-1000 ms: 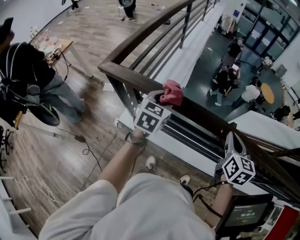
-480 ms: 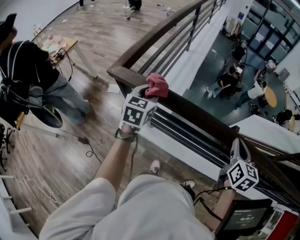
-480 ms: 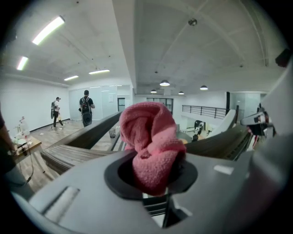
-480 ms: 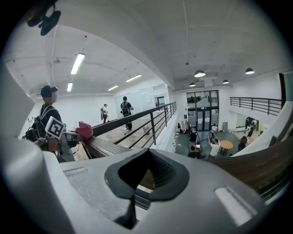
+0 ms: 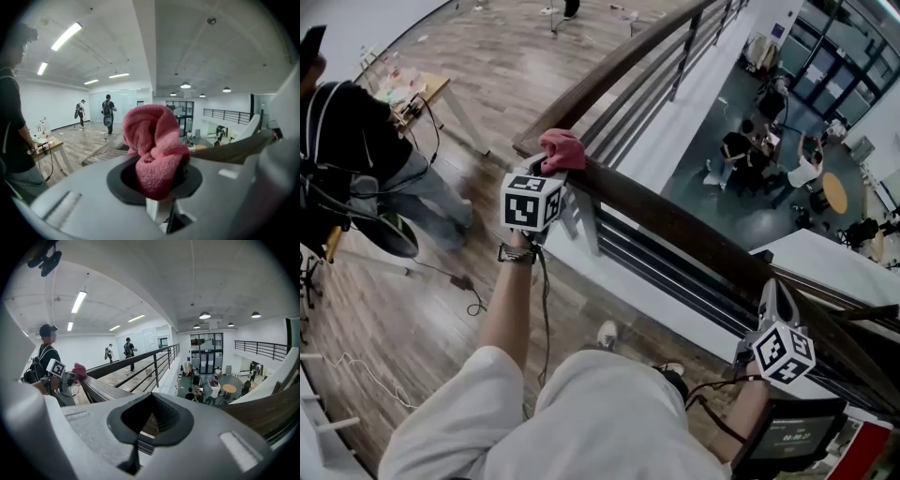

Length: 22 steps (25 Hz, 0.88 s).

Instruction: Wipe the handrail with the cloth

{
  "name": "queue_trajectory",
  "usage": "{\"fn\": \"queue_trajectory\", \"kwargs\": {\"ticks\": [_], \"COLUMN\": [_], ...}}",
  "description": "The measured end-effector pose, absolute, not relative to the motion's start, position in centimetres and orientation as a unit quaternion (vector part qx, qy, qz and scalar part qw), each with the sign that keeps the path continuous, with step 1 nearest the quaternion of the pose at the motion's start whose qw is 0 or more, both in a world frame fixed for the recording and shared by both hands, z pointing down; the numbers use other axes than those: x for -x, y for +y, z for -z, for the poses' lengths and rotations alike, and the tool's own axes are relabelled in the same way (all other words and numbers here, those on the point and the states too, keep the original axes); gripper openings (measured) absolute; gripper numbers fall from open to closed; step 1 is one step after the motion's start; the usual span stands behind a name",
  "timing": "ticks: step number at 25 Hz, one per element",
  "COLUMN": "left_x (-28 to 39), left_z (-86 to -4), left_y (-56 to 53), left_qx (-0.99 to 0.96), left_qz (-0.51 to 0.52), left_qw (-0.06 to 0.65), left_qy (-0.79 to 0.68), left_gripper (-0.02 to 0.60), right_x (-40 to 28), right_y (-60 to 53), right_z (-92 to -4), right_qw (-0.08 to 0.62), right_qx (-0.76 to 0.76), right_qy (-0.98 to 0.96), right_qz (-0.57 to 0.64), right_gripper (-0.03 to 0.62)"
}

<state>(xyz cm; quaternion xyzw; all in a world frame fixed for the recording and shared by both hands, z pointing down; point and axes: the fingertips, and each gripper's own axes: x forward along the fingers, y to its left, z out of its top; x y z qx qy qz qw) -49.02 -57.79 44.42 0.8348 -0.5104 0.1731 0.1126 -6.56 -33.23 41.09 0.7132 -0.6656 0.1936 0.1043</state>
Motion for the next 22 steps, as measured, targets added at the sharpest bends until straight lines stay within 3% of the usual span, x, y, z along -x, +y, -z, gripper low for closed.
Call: {"fn": "queue_trajectory", "kwargs": {"ticks": [12, 22], "left_x": [57.8, 63.2], "left_z": [-44.6, -52.4], "left_y": [-60.0, -57.9], "left_qx": [-0.782, -0.732], "left_qz": [-0.16, -0.206], "left_qw": [0.122, 0.164], "left_qy": [-0.591, -0.629], "left_gripper": [0.086, 0.086], "right_x": [7.2, 7.4], "right_y": [-33.9, -33.3], "right_z": [-41.0, -41.7], "right_qw": [0.123, 0.139], "right_qx": [-0.704, -0.699], "right_qy": [-0.671, -0.671], "right_qz": [-0.199, -0.206], "right_gripper": [0.002, 0.002]}}
